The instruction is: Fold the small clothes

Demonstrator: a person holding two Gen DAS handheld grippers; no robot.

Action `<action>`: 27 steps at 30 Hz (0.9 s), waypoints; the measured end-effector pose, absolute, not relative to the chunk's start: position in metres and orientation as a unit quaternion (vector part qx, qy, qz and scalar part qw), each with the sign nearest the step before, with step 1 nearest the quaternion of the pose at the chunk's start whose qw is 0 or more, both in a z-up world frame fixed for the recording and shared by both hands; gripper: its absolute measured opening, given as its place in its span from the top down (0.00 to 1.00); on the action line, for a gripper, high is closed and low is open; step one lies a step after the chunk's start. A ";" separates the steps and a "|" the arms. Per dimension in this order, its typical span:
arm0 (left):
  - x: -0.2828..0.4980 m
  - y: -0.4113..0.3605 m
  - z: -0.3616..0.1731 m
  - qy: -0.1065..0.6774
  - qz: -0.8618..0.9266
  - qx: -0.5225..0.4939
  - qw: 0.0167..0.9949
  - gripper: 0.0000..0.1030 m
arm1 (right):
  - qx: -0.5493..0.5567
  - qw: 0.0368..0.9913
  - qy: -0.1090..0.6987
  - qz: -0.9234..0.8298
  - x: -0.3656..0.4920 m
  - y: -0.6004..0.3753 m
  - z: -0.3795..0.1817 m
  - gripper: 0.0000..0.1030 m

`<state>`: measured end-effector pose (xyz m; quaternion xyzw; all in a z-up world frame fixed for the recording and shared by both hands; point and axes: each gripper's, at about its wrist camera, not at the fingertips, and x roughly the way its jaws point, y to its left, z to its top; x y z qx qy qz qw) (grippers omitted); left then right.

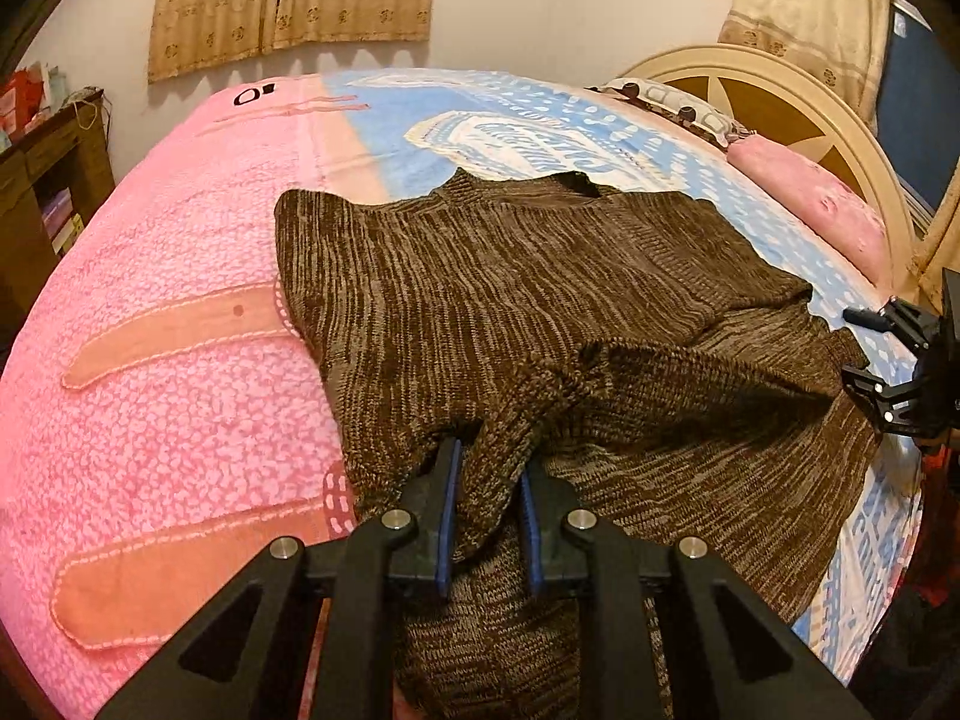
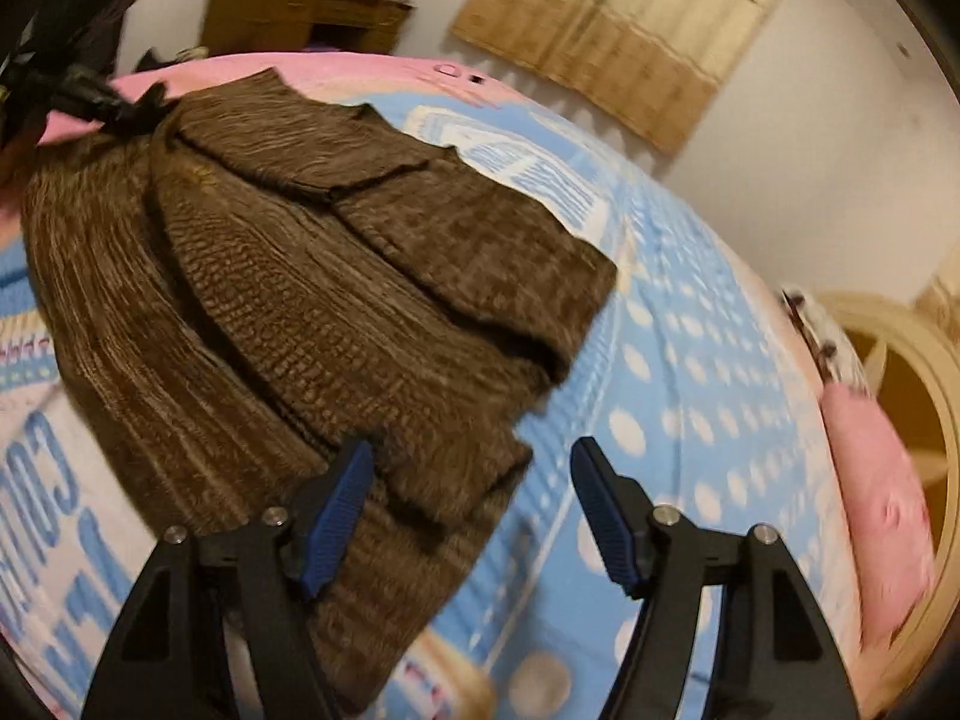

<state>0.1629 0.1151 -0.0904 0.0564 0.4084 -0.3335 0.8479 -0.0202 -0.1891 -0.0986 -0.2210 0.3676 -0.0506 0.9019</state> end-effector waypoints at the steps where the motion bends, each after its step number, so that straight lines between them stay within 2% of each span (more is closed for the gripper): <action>1: 0.164 0.115 -0.090 0.409 -0.333 0.054 0.848 0.83 | -0.227 0.901 0.368 -0.038 -0.017 -0.188 -0.100 0.41; 2: 0.164 0.115 -0.090 0.409 -0.332 0.052 0.848 0.83 | -0.226 0.900 0.373 -0.025 -0.013 -0.189 -0.102 0.59; 4: 0.165 0.115 -0.090 0.410 -0.332 0.051 0.848 0.83 | -0.182 0.900 0.397 -0.001 0.001 -0.200 -0.100 0.82; 7: 0.166 0.116 -0.091 0.412 -0.332 0.046 0.848 0.83 | -0.052 0.915 0.400 -0.001 0.015 -0.234 -0.088 0.82; 10: 0.168 0.118 -0.091 0.414 -0.332 0.037 0.847 0.83 | 0.081 0.917 0.389 0.019 0.020 -0.267 -0.085 0.73; 11: 0.168 0.118 -0.091 0.414 -0.332 0.036 0.846 0.83 | 0.096 0.916 0.389 0.025 0.019 -0.269 -0.086 0.58; 12: 0.168 0.118 -0.091 0.415 -0.333 0.035 0.846 0.83 | 0.112 0.915 0.387 0.030 0.018 -0.272 -0.087 0.48; 13: 0.169 0.118 -0.091 0.416 -0.333 0.033 0.846 0.83 | 0.121 0.915 0.383 0.033 0.015 -0.272 -0.087 0.31; 14: 0.169 0.119 -0.091 0.416 -0.333 0.031 0.846 0.83 | 0.129 0.917 0.376 0.039 0.010 -0.272 -0.087 0.24; 19: 0.169 0.119 -0.093 0.418 -0.332 0.025 0.845 0.83 | 0.144 0.922 0.354 0.058 -0.007 -0.271 -0.081 0.22; 24: 0.169 0.118 -0.092 0.418 -0.330 0.029 0.846 0.83 | 0.050 0.930 0.363 0.039 0.002 -0.252 -0.083 0.22; 27: 0.167 0.116 -0.091 0.417 -0.328 0.035 0.847 0.82 | 0.028 0.926 0.374 0.029 0.020 -0.248 -0.089 0.29</action>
